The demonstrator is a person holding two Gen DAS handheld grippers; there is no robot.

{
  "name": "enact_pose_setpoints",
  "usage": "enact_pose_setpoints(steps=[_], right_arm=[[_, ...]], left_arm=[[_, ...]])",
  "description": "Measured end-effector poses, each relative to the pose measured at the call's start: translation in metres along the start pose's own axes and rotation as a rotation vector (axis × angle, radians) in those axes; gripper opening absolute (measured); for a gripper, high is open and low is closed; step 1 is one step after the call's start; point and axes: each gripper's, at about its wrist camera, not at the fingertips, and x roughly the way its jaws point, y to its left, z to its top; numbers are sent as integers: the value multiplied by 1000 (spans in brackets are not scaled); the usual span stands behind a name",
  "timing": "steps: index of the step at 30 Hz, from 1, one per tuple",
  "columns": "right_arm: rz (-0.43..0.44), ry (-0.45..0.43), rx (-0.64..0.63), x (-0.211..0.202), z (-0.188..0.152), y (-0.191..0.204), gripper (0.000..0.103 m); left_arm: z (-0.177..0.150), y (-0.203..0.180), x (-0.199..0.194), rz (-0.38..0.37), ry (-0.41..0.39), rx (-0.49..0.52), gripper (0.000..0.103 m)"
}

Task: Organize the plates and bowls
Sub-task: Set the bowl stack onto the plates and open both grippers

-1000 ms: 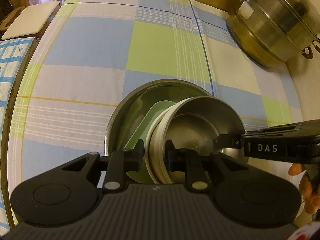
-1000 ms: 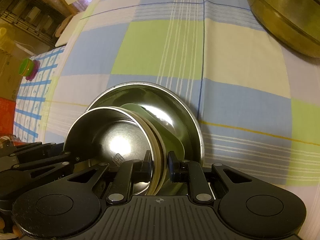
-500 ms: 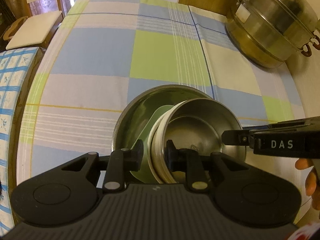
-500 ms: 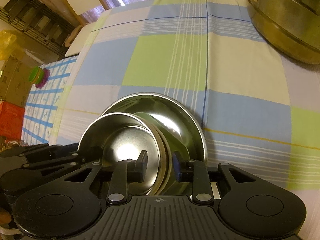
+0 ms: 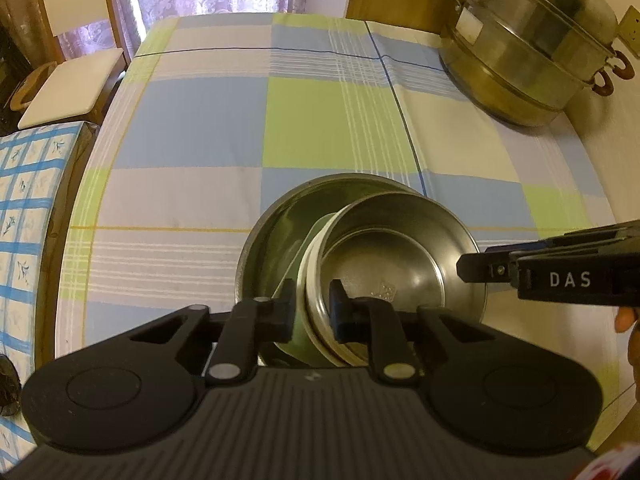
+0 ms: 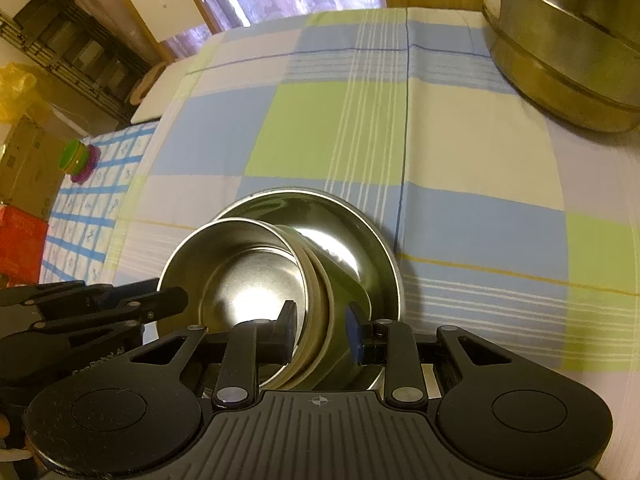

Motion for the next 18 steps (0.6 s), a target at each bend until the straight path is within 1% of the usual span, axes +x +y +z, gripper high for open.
enact_pose_setpoints(steps=[1,3,7,14,18], right_arm=[[-1,-7,-8,-1,-1,1,18],[12,-13,-21,-3,-3,4,11],[-8,-25,-30,-3,-6,10,11],[42,-16,58,0,-4,-6,10],[39,-22,56,-1,-5,-5,10]], left_arm=[[-1,0,0,-3,1,2,12],[-2,-1,1,-2,0,11,12],[-2,-4,1,10,-3,30,11],[-2,-4,-1,0,-8,28,12],[-1,-5,-1,8,-7,35,12]])
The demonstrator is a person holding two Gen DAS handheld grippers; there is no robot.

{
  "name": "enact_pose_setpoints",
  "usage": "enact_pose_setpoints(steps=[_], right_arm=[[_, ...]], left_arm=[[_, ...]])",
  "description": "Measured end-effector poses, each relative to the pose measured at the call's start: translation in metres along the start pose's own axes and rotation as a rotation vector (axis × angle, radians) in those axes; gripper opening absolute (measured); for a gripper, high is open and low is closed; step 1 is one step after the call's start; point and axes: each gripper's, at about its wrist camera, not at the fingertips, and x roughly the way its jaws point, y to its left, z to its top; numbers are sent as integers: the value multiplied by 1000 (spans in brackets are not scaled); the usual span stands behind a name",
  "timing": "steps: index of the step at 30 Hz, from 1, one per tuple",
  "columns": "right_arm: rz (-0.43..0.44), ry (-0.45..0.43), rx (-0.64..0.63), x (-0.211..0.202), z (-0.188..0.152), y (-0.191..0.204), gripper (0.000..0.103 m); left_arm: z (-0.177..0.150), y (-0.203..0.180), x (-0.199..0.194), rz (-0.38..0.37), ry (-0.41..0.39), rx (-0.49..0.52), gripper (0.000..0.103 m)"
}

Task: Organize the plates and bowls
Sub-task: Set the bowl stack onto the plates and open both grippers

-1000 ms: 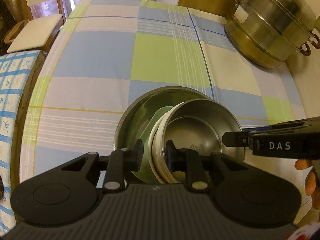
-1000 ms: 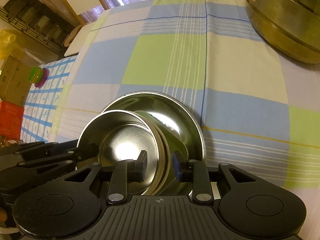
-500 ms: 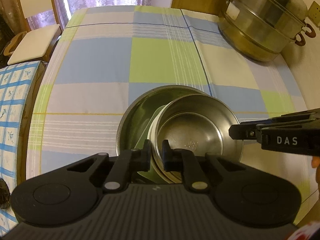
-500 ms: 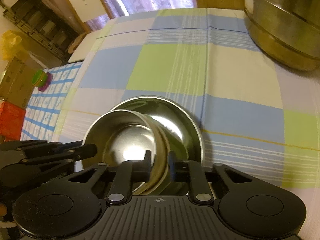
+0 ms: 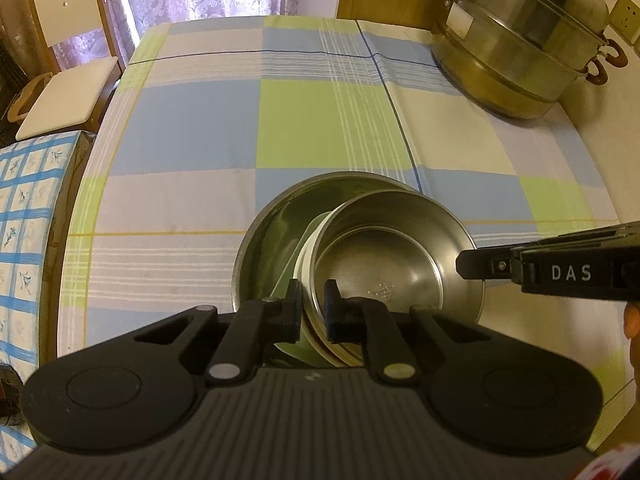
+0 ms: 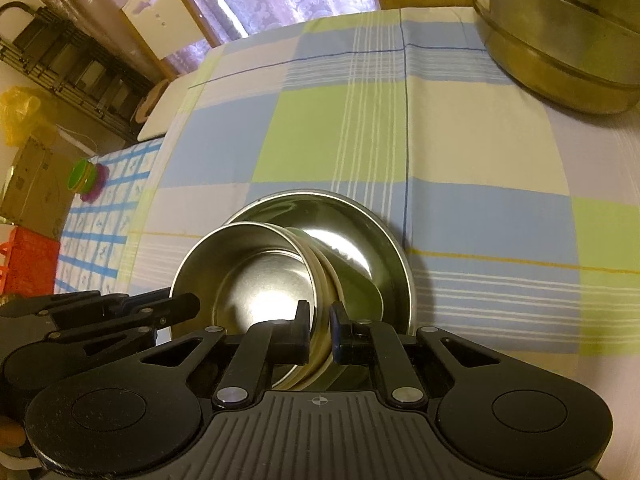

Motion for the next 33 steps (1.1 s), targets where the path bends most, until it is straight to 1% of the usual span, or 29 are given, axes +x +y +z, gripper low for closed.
enact_pose_setpoints(steps=[13,29,33], right_arm=[[4,0,2,0,-2,-2,10],[21,1,-5,-3,-3,-4,10],[27,-1,-9,-3,-3,-5,15]], left_arm=[[-1,-1,-3,6,-5,-14,12],[-6,-5,-8,40,-17,-60,12],[-8,-6,-10,47,-22,-69,12]])
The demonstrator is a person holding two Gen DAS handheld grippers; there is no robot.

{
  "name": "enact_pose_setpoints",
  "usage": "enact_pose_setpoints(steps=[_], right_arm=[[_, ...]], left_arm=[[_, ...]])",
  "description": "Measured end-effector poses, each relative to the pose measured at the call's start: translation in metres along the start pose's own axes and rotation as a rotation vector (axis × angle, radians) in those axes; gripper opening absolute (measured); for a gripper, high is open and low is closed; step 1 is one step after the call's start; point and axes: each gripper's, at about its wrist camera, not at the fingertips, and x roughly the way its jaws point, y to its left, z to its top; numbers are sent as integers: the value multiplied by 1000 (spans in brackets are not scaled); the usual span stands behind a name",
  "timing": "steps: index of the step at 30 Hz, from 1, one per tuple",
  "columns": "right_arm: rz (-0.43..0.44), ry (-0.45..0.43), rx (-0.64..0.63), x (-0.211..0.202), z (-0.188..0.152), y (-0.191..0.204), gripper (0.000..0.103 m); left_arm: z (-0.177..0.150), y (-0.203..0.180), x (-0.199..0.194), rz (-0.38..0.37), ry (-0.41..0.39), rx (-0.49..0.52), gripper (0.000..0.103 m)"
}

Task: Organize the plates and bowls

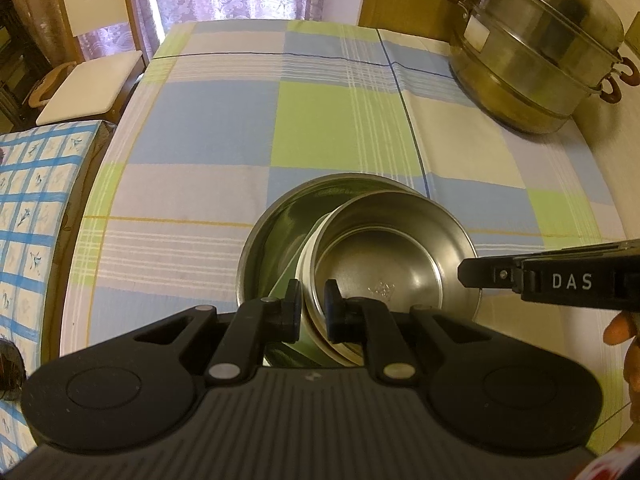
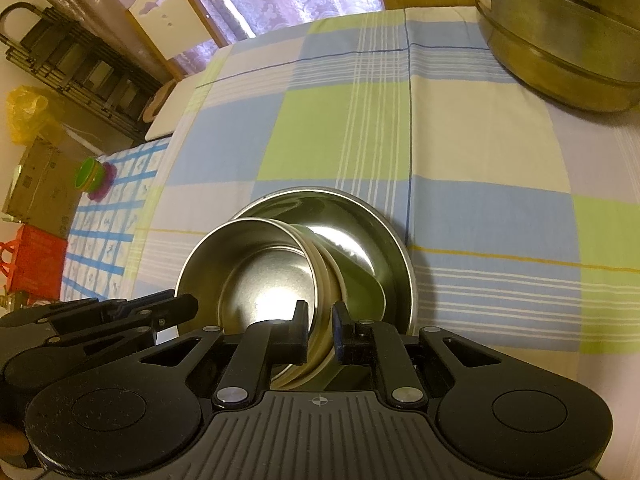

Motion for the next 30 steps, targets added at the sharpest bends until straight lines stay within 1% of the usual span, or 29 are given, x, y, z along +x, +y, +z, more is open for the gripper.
enact_pose_setpoints(steps=[3,9,12,14,15,16,18,20,23,27,30], right_arm=[[-2,-4,-6,-1,-1,-1,21],[47,-42,1,-10,-4,-5,29],[82,-100,-19,-25,-12,-8,36],[88,-140,-49,-36,-22,-9,40],[85,-162,-67,-41,-27,-9,42],[76,-187,-85,-46,-34,-9,42],[57,-226,-107,-55,-49,-9,43],[42,-232,-96,-60,-65,-12,43],[20,-239,-90,-65,-86,-16,43],[-11,-259,-165,-73,-114,-14,43],[-41,-258,-206,-75,-134,-14,43]], left_arm=[[-1,0,-2,2,-3,-8,12],[-3,-1,-9,13,-17,-23,15],[-8,-1,-21,14,-64,-21,16],[-13,-3,-31,20,-98,-6,18],[-17,-4,-36,25,-111,0,22],[-21,-5,-41,28,-124,5,25],[-31,-7,-51,31,-148,12,26],[-42,-9,-60,43,-165,18,27],[-61,-15,-73,62,-185,25,32],[-89,-24,-92,100,-221,17,35],[-109,-31,-104,98,-241,14,37]])
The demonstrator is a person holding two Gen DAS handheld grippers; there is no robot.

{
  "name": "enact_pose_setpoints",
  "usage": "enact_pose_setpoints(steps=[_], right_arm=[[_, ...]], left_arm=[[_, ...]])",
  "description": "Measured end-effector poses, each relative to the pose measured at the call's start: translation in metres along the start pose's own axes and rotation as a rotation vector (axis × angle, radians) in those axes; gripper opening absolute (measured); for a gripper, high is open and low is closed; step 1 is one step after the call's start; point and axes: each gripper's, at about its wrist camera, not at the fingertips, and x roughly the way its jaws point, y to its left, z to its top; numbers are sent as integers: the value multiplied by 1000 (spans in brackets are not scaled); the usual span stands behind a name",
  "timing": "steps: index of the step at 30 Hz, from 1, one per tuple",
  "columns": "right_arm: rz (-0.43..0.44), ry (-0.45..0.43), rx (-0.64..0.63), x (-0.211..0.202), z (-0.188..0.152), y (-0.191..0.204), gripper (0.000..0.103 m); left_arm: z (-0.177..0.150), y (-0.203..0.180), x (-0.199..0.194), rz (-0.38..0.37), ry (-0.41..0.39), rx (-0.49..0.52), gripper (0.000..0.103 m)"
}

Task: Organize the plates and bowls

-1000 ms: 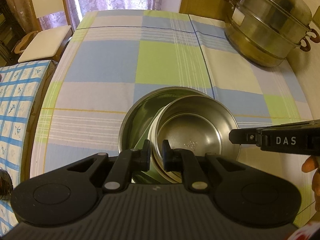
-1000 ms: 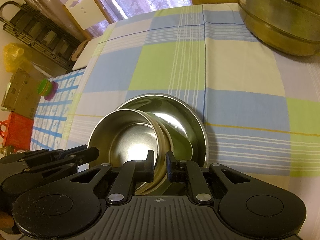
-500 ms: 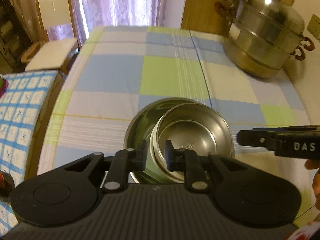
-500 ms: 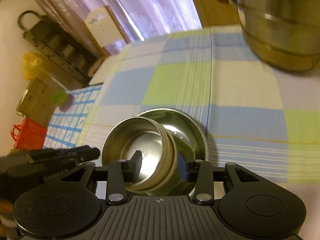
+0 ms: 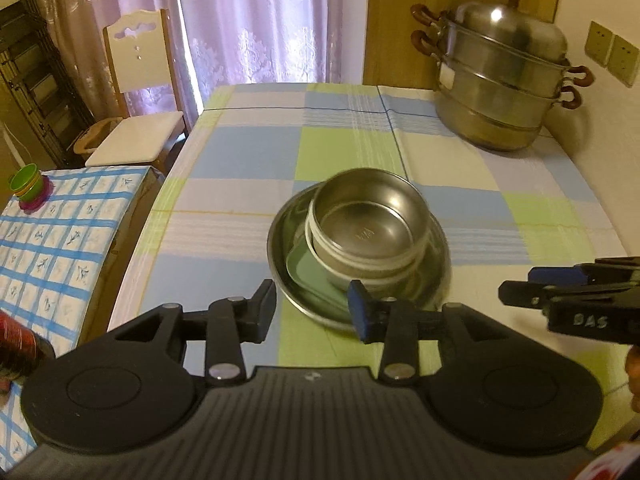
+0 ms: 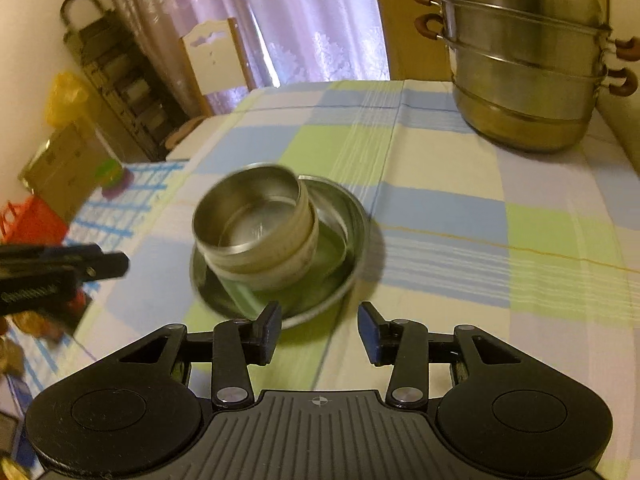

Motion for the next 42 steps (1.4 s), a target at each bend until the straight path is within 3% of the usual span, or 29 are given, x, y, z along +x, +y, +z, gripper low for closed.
enact_pose_setpoints(steps=[10,21,32,42], right_arm=[[0,5,72,-39,-46,12,43],[-87,-9,180,-77,-94,60,43],[-177,-45,301,-109,-146,102,43],[-206,-61,307,-127,-165,127,43]], left_arm=[[-41,-20,-42,-74,63,49,36],[-84,-8,-77,-180,98,178,36],[-120,14,-106,-247,90,246,36],[-137,20,-121,-293,78,263,36]])
